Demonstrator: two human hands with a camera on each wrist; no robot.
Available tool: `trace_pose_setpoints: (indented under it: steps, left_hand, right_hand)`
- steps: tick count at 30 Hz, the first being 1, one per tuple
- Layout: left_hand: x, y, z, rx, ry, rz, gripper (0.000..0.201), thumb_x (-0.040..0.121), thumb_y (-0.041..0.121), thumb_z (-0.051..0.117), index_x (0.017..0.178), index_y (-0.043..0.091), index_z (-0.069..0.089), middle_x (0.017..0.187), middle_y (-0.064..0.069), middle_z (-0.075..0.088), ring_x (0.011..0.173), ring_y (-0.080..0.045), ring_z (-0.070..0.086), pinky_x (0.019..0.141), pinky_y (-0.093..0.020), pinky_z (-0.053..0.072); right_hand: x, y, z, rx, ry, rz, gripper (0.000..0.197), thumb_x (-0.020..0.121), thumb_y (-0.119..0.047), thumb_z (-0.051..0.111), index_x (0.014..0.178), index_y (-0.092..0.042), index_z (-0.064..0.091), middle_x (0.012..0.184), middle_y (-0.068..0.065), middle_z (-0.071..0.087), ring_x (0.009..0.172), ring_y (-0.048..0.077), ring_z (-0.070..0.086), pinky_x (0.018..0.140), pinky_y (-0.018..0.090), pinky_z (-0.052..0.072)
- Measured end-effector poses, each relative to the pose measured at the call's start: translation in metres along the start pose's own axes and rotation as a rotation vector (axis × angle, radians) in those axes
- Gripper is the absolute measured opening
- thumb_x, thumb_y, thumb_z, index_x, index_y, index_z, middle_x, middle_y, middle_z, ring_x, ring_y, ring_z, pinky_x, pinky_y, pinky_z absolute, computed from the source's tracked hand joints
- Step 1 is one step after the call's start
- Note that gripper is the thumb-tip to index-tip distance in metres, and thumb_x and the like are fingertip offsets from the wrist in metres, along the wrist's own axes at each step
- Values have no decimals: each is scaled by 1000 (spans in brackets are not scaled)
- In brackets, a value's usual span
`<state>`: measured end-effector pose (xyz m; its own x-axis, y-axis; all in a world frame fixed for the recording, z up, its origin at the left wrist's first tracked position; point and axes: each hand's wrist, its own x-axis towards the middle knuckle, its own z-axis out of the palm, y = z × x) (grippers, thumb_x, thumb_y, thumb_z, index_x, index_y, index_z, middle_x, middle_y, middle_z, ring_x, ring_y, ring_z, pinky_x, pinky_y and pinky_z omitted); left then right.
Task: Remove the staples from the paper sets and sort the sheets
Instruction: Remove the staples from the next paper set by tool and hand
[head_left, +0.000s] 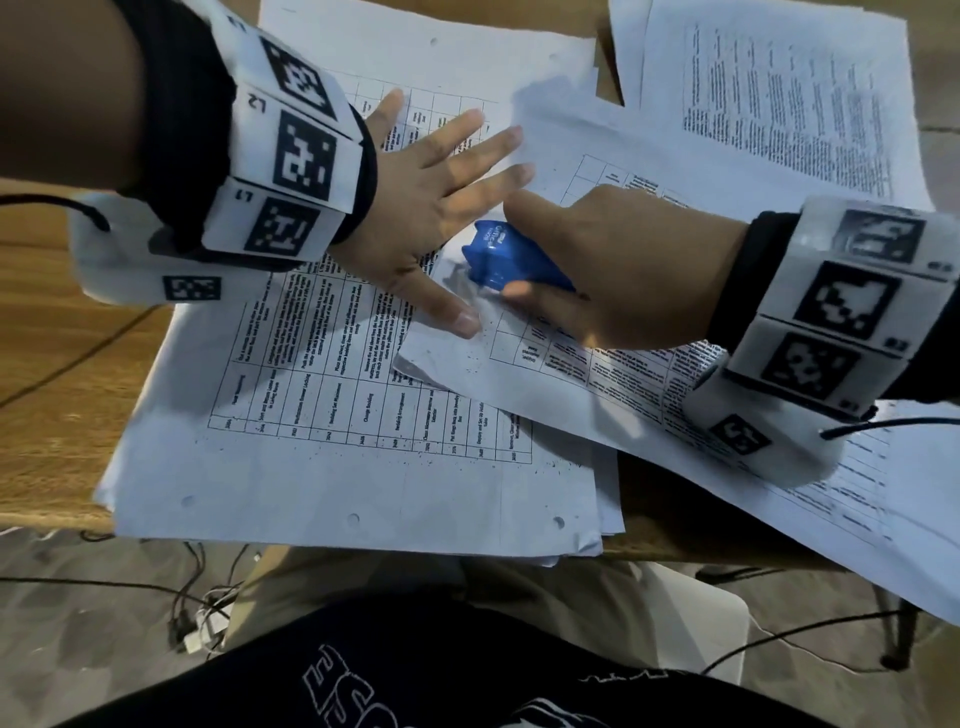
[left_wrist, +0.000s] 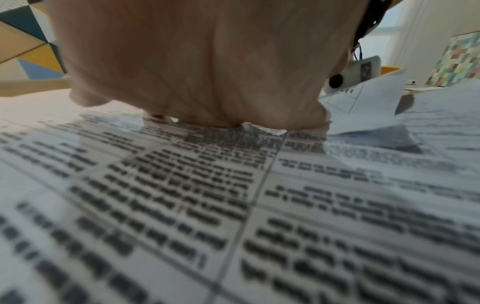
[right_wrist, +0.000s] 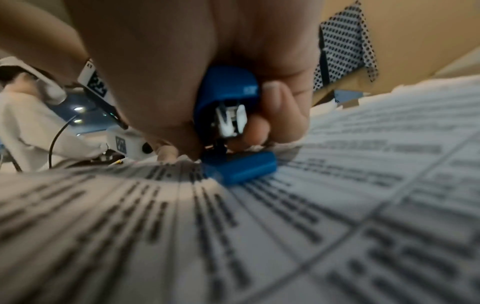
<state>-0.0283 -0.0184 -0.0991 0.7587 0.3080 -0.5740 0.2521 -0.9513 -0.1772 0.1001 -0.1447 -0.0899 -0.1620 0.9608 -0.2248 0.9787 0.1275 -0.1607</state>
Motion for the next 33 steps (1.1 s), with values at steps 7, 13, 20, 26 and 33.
trace_pose_setpoints:
  steps: [7,13,20,26,33]
  left_hand:
    - [1,0,0,-5,-8,-1,124,35,89,-3,135,25,-39,143,0,-44,137,-25,-32,108,-61,-7]
    - [2,-3,4,-41,15,18,128,40,97,7,136,24,-38,144,1,-43,138,-24,-30,109,-61,-6]
    - [-3,-1,0,-64,40,46,130,41,97,6,139,22,-33,149,-3,-35,142,-27,-21,110,-61,-1]
    - [-17,8,-11,-107,-4,5,119,54,81,23,143,17,-25,149,-3,-34,141,-21,-24,113,-58,-4]
    - [-34,12,12,-134,16,52,126,45,92,3,140,16,-29,141,3,-43,138,-18,-29,113,-60,-1]
  right_hand:
    - [5,-1,2,173,3,38,27,92,-40,46,100,-16,36,63,-11,30,55,3,29,62,29,23]
    - [1,0,-8,233,-32,70,28,88,-39,52,70,-31,31,61,-15,38,54,2,37,53,26,27]
    - [-11,10,-23,-134,122,50,30,84,-47,53,101,-22,55,70,-1,45,65,25,39,60,31,32]
    - [-11,8,-29,-249,130,19,27,84,-42,55,101,-21,56,91,8,65,85,35,58,61,32,30]
    - [-9,11,-26,-102,96,124,23,84,-37,58,99,-20,58,73,-5,44,71,22,39,64,30,30]
